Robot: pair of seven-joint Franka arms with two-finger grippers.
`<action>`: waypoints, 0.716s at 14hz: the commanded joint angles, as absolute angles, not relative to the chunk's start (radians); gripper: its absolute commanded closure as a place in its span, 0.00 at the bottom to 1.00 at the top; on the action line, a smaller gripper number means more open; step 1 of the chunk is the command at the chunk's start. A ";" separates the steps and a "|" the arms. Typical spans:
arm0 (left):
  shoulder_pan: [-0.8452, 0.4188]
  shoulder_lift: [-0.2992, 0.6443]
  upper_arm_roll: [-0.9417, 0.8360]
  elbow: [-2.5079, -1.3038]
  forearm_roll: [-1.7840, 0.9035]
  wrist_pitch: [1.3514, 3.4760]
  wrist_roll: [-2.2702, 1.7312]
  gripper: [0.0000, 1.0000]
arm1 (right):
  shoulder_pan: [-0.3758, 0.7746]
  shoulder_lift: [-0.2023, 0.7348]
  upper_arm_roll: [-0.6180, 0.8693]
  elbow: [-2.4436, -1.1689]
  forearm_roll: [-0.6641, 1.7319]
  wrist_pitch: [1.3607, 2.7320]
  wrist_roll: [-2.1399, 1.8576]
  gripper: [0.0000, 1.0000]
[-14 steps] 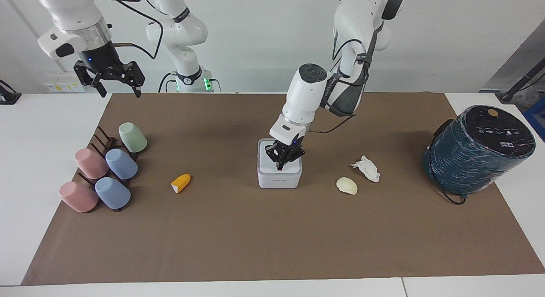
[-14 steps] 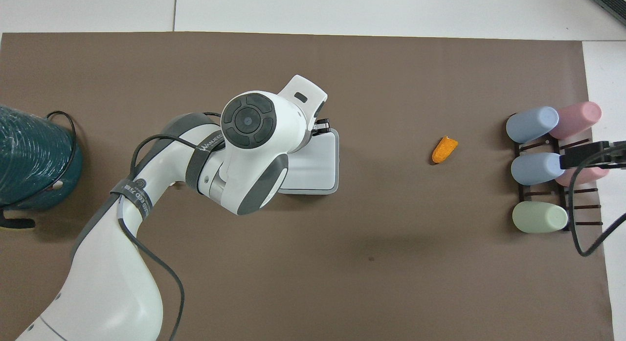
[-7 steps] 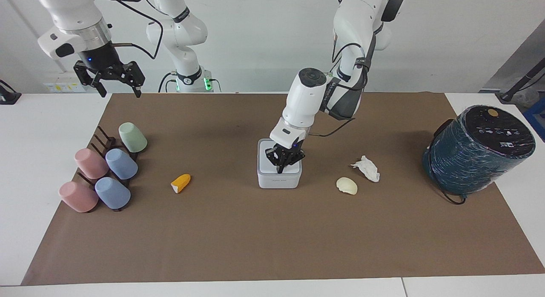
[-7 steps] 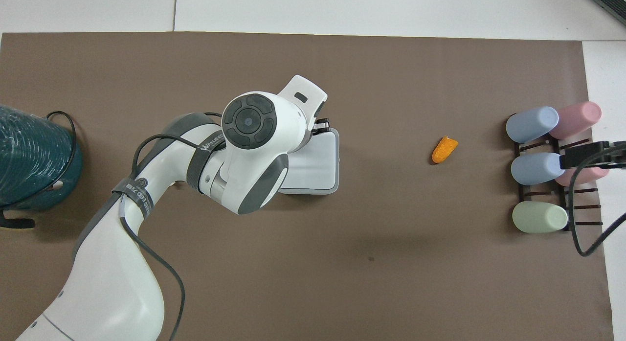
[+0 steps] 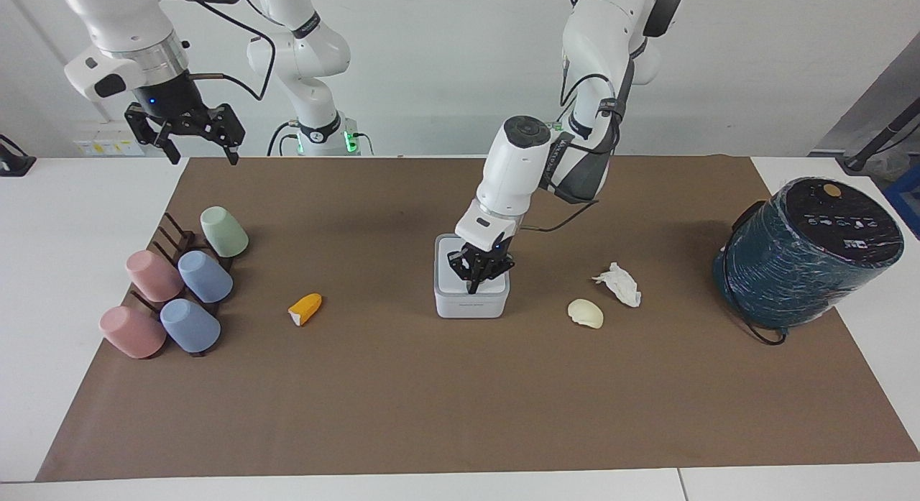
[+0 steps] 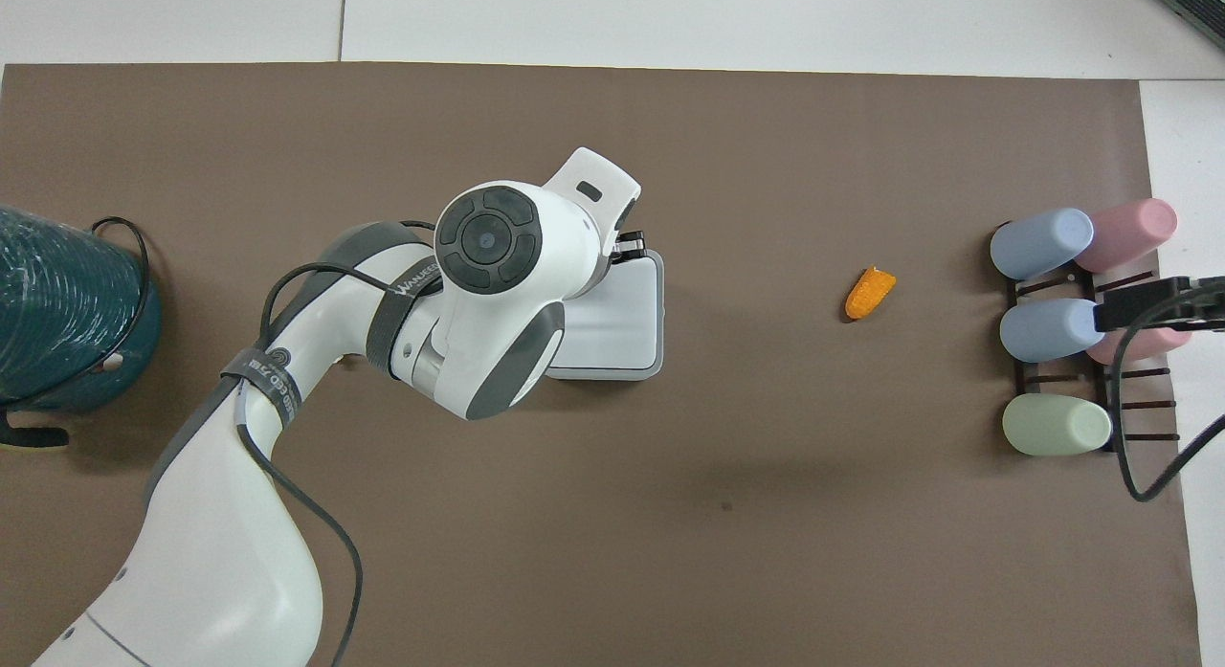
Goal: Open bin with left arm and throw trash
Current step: 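Grip the bin lid with the left gripper and lift it open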
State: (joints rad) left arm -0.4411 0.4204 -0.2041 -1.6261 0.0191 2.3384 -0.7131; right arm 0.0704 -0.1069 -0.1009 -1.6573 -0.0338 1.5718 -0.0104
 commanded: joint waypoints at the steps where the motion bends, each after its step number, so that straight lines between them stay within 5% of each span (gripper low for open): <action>1: -0.459 0.463 -0.186 -1.551 0.041 2.222 -0.727 1.00 | 0.058 -0.126 -0.095 -1.683 -0.021 1.585 0.002 0.00; 10: -0.449 0.408 -0.187 -1.502 0.026 2.071 -0.727 1.00 | 0.058 -0.126 -0.095 -1.683 -0.021 1.586 0.003 0.00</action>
State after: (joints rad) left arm -0.4407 0.4296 -0.1978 -1.5115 0.0191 2.1274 -0.7131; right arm 0.0704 -0.1069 -0.1009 -1.6587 -0.0338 1.5718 -0.0102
